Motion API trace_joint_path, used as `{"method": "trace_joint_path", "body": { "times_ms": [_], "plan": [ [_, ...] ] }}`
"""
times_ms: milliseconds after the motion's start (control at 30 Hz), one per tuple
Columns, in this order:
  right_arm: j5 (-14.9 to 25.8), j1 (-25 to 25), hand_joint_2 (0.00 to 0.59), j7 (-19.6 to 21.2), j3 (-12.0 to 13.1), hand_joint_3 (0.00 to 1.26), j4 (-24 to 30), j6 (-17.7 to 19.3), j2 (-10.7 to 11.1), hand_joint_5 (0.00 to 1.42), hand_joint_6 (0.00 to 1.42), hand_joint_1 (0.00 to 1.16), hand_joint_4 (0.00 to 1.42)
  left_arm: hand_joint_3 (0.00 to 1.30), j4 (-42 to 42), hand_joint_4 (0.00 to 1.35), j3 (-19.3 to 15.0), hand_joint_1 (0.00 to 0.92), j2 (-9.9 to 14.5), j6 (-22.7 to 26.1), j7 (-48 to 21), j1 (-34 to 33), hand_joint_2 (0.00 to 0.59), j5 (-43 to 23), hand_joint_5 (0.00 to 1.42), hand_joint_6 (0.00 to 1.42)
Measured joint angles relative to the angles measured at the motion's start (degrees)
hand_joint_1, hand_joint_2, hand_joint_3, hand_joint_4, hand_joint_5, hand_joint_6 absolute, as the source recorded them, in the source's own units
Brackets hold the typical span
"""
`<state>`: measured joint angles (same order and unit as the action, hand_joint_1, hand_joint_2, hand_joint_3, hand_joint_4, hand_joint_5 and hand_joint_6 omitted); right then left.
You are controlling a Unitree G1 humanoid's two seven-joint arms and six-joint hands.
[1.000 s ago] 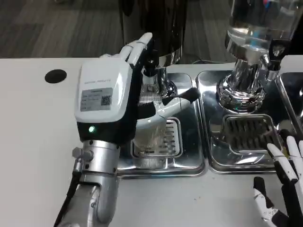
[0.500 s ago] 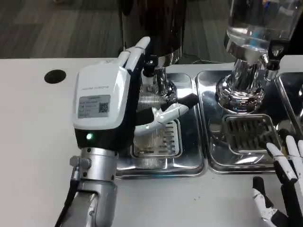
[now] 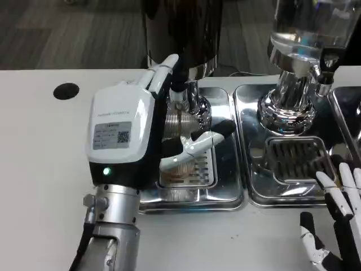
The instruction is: Grasp the cup under the faucet to collect the drink, then remove the cup.
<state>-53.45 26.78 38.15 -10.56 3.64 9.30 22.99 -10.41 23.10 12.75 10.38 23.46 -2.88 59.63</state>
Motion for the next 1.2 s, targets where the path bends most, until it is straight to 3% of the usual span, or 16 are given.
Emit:
{"method": "trace_joint_path", "body": {
  "times_ms": [1200],
  "plan": [
    [0.9, -1.8, 0.477, 0.1, -0.1, 0.18, -1.3, 1.1, -0.1, 0.0, 0.05, 0.29, 0.0, 0.26, -0.8, 0.33, -0.6, 0.001, -0.1, -1.4, 0.8, 2.8, 0.077, 1.8, 0.6, 0.53]
  ]
}}
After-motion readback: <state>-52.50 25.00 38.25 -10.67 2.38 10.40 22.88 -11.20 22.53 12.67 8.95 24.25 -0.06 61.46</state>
